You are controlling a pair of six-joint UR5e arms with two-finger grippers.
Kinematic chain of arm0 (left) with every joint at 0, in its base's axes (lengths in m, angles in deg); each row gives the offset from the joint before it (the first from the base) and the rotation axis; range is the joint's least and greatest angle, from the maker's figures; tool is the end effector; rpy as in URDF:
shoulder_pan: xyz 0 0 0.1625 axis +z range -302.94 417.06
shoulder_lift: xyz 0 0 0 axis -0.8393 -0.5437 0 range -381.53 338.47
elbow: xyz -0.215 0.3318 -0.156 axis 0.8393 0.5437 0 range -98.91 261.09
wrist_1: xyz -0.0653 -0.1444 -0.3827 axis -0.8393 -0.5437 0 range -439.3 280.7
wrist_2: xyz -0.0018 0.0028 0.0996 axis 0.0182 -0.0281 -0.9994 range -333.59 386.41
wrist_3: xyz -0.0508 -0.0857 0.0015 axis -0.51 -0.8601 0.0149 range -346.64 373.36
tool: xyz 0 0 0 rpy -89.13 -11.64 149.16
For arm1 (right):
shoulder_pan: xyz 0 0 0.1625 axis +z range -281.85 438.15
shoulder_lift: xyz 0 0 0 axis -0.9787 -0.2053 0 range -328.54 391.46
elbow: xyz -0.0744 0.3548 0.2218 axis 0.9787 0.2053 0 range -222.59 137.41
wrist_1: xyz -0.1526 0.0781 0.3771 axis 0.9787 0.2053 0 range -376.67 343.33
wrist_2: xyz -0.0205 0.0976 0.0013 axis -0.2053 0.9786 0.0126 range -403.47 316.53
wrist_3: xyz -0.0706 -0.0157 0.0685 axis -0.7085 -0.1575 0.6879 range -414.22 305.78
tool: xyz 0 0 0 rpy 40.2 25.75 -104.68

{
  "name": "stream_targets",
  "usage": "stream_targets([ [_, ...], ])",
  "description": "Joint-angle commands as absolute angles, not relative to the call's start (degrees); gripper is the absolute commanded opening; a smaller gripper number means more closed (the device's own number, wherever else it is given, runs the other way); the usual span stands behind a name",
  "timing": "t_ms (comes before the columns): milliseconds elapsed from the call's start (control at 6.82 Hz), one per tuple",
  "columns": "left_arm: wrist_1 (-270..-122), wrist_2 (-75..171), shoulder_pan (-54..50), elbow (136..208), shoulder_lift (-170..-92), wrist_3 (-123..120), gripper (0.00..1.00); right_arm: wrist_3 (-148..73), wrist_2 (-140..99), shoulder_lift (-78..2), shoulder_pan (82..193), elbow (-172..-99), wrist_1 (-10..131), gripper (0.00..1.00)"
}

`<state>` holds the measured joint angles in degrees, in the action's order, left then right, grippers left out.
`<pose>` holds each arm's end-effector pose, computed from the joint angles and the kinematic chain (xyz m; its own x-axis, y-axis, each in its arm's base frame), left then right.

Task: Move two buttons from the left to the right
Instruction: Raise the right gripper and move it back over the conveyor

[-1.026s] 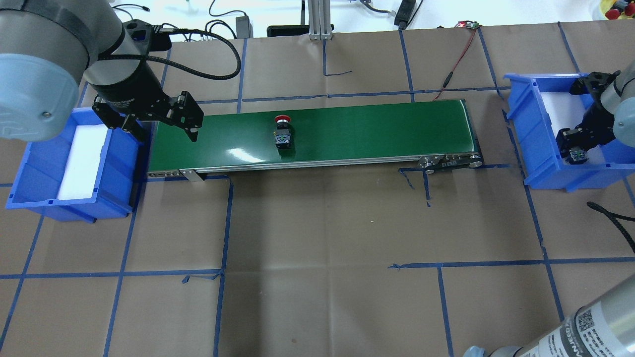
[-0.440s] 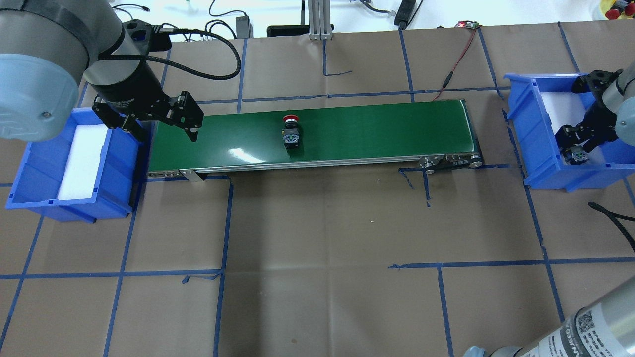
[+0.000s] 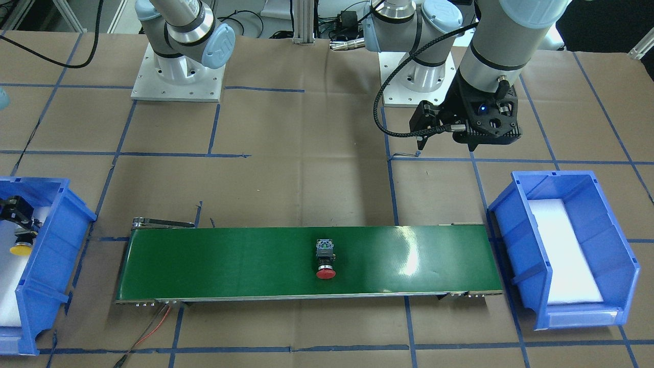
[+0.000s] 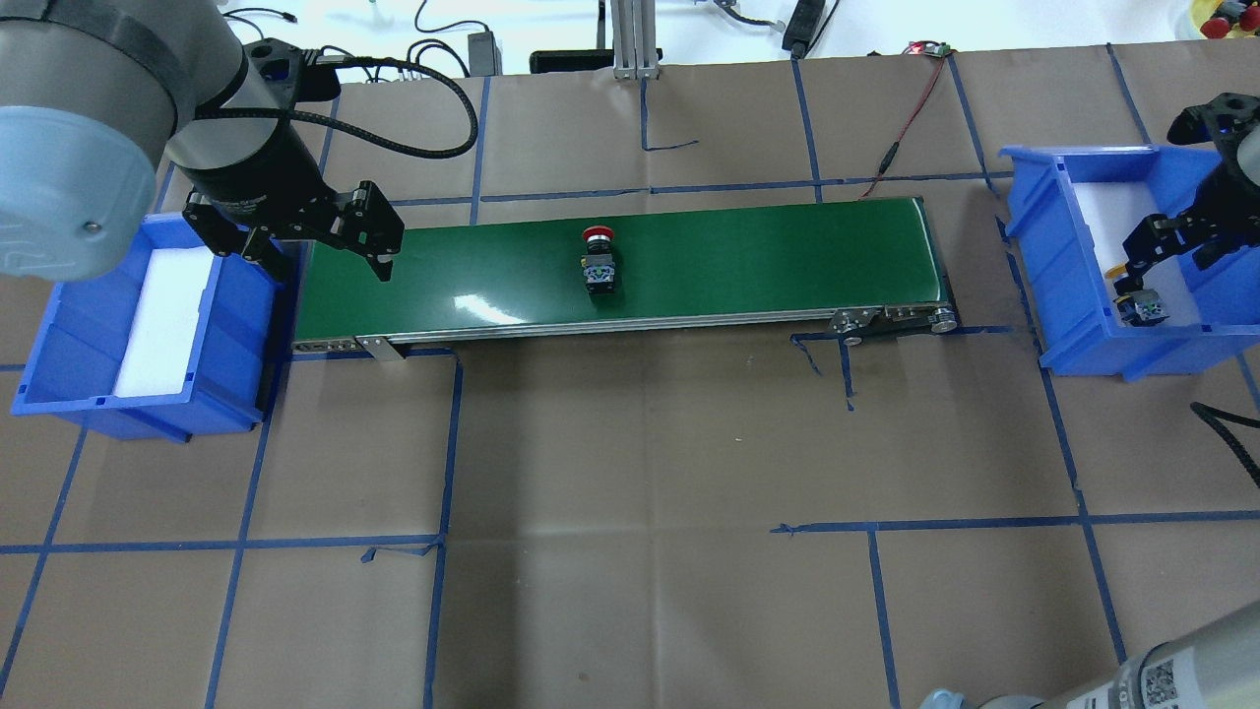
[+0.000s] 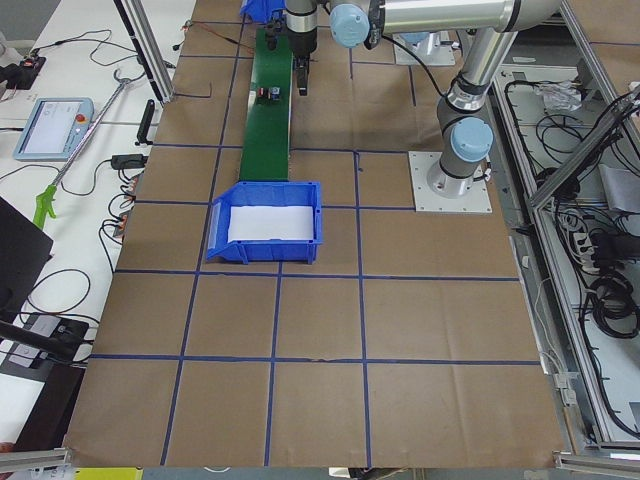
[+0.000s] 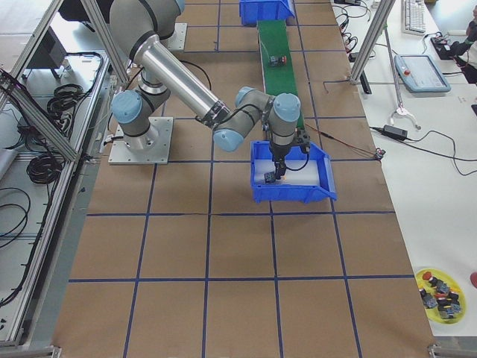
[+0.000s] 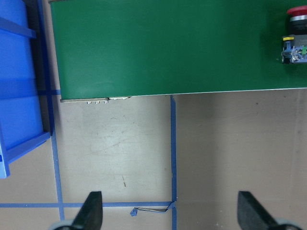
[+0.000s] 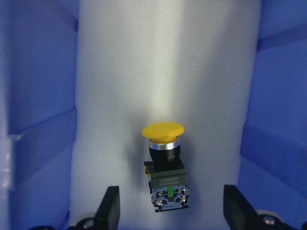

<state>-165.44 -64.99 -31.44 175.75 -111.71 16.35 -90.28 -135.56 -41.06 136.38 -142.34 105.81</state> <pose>-0.1181 -0.4933 0.4531 -0.9994 0.0265 -0.0236 0.0261 0.9995 0.0184 -0.1977 -0.5654 0.2985 -0.9940 -0.0706 0.0832 -0.0752 0.9958 -0.0526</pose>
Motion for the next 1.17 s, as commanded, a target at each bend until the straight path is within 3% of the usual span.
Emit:
stream_targets([
  [0,-165.4,-65.0,-31.4,175.7,-111.7,16.3,1.0,-89.3,-135.0,-46.5,136.7,-140.9,101.1,1.0],
  [440,-165.4,-65.0,-31.4,175.7,-111.8,16.3,1.0,-88.3,-135.6,-51.6,142.2,-140.6,94.7,1.0],
  [1026,-165.4,-65.1,-31.4,175.7,-111.8,16.3,1.0,-64.6,-134.8,-56.2,156.7,-140.8,93.5,1.0],
])
